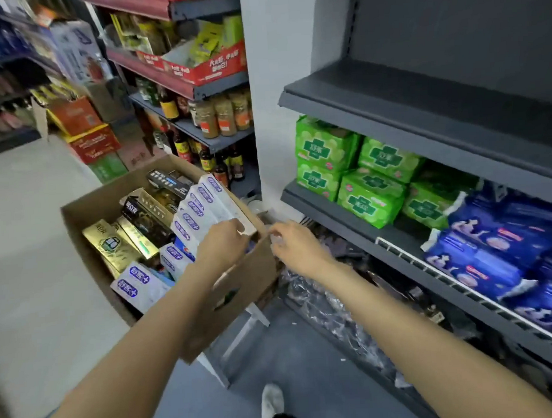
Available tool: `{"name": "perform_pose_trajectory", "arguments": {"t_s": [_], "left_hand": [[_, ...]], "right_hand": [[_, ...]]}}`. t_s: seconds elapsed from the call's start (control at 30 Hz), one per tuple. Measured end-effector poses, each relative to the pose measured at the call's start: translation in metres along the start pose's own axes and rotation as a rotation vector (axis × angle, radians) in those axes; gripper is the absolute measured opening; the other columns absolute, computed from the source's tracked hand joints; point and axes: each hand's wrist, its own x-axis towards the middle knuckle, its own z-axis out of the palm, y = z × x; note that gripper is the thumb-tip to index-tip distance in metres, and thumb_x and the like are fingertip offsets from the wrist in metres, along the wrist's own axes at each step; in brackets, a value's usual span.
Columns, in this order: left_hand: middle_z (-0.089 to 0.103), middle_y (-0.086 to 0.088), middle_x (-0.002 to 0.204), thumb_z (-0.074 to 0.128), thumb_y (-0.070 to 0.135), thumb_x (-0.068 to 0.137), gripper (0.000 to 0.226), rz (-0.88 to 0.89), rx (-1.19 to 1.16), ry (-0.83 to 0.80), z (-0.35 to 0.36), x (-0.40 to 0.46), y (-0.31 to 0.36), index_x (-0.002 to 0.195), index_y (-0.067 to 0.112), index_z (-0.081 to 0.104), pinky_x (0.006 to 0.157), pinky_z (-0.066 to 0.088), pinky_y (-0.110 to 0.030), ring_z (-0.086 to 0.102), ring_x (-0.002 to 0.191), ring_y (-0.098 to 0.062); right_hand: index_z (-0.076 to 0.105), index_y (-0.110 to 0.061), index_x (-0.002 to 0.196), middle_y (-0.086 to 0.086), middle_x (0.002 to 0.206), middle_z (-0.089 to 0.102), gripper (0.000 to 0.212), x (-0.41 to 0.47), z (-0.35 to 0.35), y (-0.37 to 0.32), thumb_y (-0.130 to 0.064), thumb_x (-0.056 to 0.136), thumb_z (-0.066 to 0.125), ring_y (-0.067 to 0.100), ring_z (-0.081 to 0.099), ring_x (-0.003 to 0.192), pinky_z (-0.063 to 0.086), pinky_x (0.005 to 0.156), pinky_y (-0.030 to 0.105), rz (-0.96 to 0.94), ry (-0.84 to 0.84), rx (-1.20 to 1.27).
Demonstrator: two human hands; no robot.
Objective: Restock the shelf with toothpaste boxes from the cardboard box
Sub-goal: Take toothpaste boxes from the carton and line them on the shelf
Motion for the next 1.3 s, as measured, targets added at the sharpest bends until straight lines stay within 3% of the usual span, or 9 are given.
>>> {"name": "perform_pose_trajectory", "arguments": {"t_s": [0.13, 0.3, 0.43, 0.7, 0.83, 0.93, 1.07, 1.2, 1.3], "left_hand": [[0.05, -0.014, 0.134, 0.051, 0.021, 0.093, 0.044, -0.025, 0.048, -0.042, -0.014, 0.072, -0.055, 0.134, 0.006, 0.045, 0.099, 0.042, -0.039, 0.047, 0.122, -0.03], [0.031, -0.014, 0.146, 0.057, 0.024, 0.089, 0.062, -0.029, 0.131, -0.059, -0.023, 0.131, -0.088, 0.141, 0.005, 0.03, 0.104, 0.034, -0.04, 0.032, 0.132, -0.032], [0.012, -0.016, 0.155, 0.061, 0.025, 0.089, 0.08, 0.0, 0.054, -0.045, -0.03, 0.16, -0.1, 0.148, 0.0, 0.012, 0.116, 0.018, -0.035, 0.014, 0.143, -0.03], [0.034, -0.014, 0.149, 0.064, 0.035, 0.087, 0.077, 0.014, -0.082, -0.234, -0.039, 0.209, -0.128, 0.146, 0.005, 0.025, 0.11, 0.03, -0.037, 0.031, 0.138, -0.029], [0.063, -0.005, 0.121, 0.065, 0.029, 0.087, 0.052, 0.167, -0.143, -0.327, -0.05, 0.219, -0.138, 0.135, 0.016, 0.048, 0.09, 0.044, -0.031, 0.057, 0.112, -0.025], [0.065, -0.003, 0.119, 0.06, 0.024, 0.09, 0.041, 0.26, -0.151, -0.333, -0.05, 0.219, -0.144, 0.13, 0.02, 0.054, 0.088, 0.042, -0.028, 0.059, 0.11, -0.023], [0.063, -0.001, 0.123, 0.06, 0.027, 0.09, 0.047, 0.262, -0.267, -0.316, -0.045, 0.217, -0.156, 0.135, 0.02, 0.05, 0.088, 0.04, -0.023, 0.057, 0.113, -0.019], [0.061, -0.002, 0.128, 0.061, 0.027, 0.091, 0.049, 0.325, -0.306, -0.324, -0.045, 0.22, -0.163, 0.137, 0.015, 0.048, 0.085, 0.038, -0.016, 0.057, 0.114, -0.016], [0.06, -0.003, 0.129, 0.061, 0.025, 0.091, 0.05, 0.34, -0.333, -0.359, -0.045, 0.222, -0.167, 0.138, 0.015, 0.048, 0.087, 0.043, -0.02, 0.058, 0.113, -0.018]], "right_hand": [[0.039, -0.012, 0.14, 0.013, 0.135, 0.043, 0.049, 0.079, 0.037, -0.022, -0.013, 0.092, 0.047, 0.028, 0.044, 0.124, 0.038, 0.095, 0.03, 0.0, -0.081, 0.055], [0.029, -0.015, 0.145, 0.014, 0.138, 0.037, 0.055, 0.15, 0.073, -0.03, -0.018, 0.093, 0.046, 0.031, 0.042, 0.124, 0.037, 0.099, 0.035, 0.076, -0.057, 0.062], [0.033, -0.012, 0.14, 0.012, 0.134, 0.036, 0.049, 0.177, 0.088, -0.038, -0.018, 0.093, 0.046, 0.027, 0.035, 0.123, 0.038, 0.095, 0.036, 0.133, 0.015, 0.015], [0.042, -0.008, 0.135, 0.009, 0.137, 0.031, 0.043, 0.191, 0.109, -0.049, -0.027, 0.096, 0.044, 0.023, 0.032, 0.123, 0.043, 0.093, 0.034, 0.175, 0.111, -0.237], [0.043, -0.005, 0.134, 0.015, 0.142, 0.027, 0.039, 0.191, 0.117, -0.056, -0.019, 0.097, 0.045, 0.029, 0.028, 0.128, 0.038, 0.101, 0.037, 0.237, 0.148, -0.276], [0.042, -0.007, 0.133, 0.016, 0.144, 0.025, 0.039, 0.19, 0.121, -0.061, -0.009, 0.094, 0.047, 0.03, 0.026, 0.129, 0.037, 0.104, 0.037, 0.33, 0.197, -0.31], [0.047, -0.008, 0.129, 0.017, 0.14, 0.034, 0.046, 0.189, 0.127, -0.067, 0.001, 0.085, 0.056, 0.031, 0.036, 0.124, 0.043, 0.097, 0.036, 0.347, 0.224, -0.376], [0.043, -0.007, 0.132, 0.015, 0.136, 0.039, 0.04, 0.198, 0.125, -0.074, -0.004, 0.092, 0.046, 0.032, 0.045, 0.121, 0.045, 0.093, 0.04, 0.389, 0.165, -0.293], [0.038, -0.005, 0.134, 0.015, 0.136, 0.041, 0.04, 0.211, 0.122, -0.077, -0.011, 0.095, 0.044, 0.033, 0.046, 0.121, 0.041, 0.096, 0.041, 0.474, 0.131, -0.234]]}}
